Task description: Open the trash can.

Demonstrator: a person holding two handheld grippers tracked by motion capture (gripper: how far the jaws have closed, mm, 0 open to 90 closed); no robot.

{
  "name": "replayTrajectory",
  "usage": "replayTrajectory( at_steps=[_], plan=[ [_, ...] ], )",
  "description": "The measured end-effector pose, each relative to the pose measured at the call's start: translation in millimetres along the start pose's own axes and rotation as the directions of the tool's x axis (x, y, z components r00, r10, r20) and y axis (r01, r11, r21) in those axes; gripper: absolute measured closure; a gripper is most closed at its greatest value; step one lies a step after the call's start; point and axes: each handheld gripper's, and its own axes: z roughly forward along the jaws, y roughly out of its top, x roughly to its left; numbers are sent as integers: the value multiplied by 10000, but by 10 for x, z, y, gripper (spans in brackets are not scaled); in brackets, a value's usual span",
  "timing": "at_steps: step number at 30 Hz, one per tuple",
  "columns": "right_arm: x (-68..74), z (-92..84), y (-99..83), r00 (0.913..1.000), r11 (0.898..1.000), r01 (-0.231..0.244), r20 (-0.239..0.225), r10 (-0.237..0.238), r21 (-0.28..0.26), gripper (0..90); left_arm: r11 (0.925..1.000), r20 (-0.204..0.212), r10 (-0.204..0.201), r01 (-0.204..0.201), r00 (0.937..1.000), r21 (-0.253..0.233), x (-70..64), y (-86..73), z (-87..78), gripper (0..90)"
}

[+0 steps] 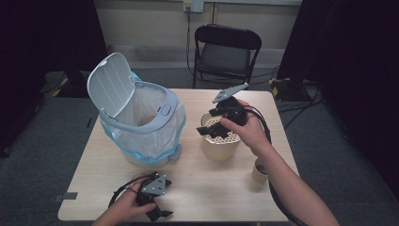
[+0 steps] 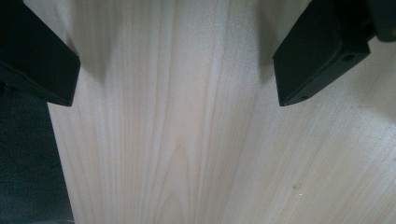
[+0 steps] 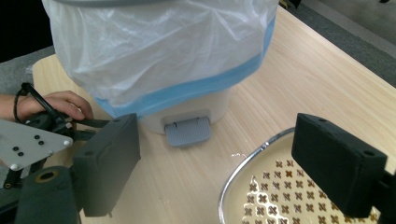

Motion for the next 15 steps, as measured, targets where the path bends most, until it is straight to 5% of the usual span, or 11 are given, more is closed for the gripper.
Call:
replayTrajectory(
  at_steps=[15],
  plan=[
    [-75, -152, -344, 9992, 9994, -340, 206, 340, -25, 148, 9999, -56, 77, -77, 10000, -80, 4, -6, 8, 0]
  ],
)
